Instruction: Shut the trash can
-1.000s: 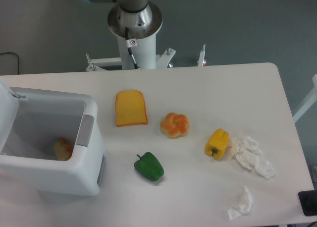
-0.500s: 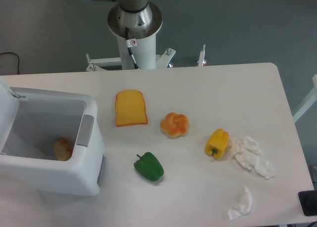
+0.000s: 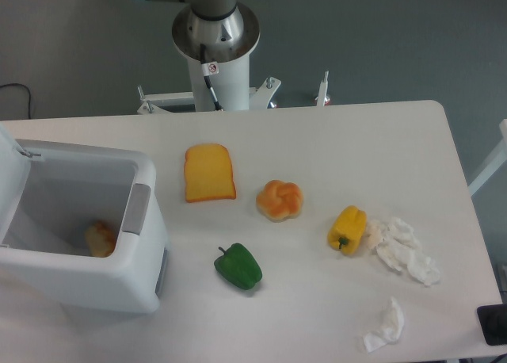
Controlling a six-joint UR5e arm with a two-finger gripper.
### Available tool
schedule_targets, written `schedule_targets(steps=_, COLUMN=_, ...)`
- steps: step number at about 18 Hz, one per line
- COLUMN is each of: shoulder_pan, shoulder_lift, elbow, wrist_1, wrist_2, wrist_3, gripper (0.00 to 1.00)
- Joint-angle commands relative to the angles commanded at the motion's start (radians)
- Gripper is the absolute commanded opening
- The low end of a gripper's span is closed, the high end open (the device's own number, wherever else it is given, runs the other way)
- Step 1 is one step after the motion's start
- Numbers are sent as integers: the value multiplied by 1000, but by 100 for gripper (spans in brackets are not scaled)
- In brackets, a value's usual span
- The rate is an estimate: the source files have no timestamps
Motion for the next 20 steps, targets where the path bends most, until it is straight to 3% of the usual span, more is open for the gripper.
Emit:
schedule_targets(steps=4, shoulder_pan=26, shoulder_lift=3, elbow=-5, wrist_1=0, wrist_2=20, wrist_3=5, gripper=100)
schedule_targets(steps=12, shoulder_pan=72, shoulder_lift=20, elbow=-15, wrist_1=0, wrist_2=230, wrist_3=28, gripper=100)
schedule_targets(steps=20, shoulder_pan=124, shoulder_lift=35, elbow=-34, wrist_1=0, wrist_2=334, wrist_3=95, gripper=100)
